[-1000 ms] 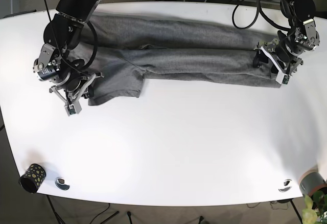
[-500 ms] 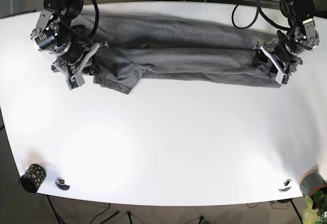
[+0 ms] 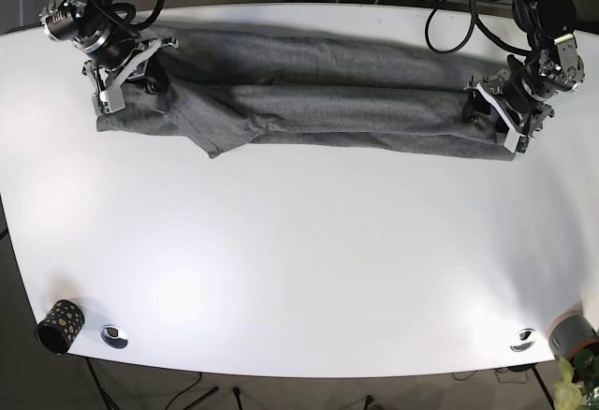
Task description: Fold the T-shirt properly
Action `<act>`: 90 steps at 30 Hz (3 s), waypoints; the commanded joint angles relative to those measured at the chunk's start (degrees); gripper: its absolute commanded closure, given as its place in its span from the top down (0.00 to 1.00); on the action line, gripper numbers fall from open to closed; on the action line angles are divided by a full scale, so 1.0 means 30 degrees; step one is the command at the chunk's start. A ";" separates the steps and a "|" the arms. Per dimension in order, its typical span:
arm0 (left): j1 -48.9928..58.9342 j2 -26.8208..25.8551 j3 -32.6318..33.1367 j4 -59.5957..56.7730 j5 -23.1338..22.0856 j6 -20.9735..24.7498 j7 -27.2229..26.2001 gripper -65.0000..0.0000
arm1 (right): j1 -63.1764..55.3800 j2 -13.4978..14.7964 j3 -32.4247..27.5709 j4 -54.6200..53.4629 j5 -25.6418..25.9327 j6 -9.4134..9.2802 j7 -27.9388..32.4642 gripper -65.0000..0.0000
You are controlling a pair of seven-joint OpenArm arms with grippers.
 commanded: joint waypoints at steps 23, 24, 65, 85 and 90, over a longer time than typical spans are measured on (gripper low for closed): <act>-0.0349 -0.0429 -0.0132 0.0424 -0.0294 -0.0080 -0.0338 0.62 | -0.0608 0.1505 0.2378 -0.2058 0.0617 0.0033 0.0367 0.38; -0.0349 -0.0429 -0.0132 0.0453 -0.0382 -0.0080 -0.0338 0.62 | -0.0608 0.1505 0.2378 -0.1883 0.0793 0.0033 0.0367 0.47; -0.3807 0.0304 -0.0161 -0.3649 -0.0294 -0.0080 -0.0309 0.63 | 0.7773 0.1418 -0.3717 -0.7948 -0.7617 0.0033 0.0982 0.75; -0.6181 0.0216 -0.1597 -0.0279 -0.0470 -0.0139 0.2709 0.63 | 0.9091 0.1418 -0.3776 -0.7538 -0.7881 0.0033 0.0748 0.75; -0.6151 0.0421 -0.3326 0.0541 -0.0851 -0.0139 0.4438 0.63 | 0.9091 0.1418 -0.3746 -0.7597 -0.7911 0.0033 0.0748 0.75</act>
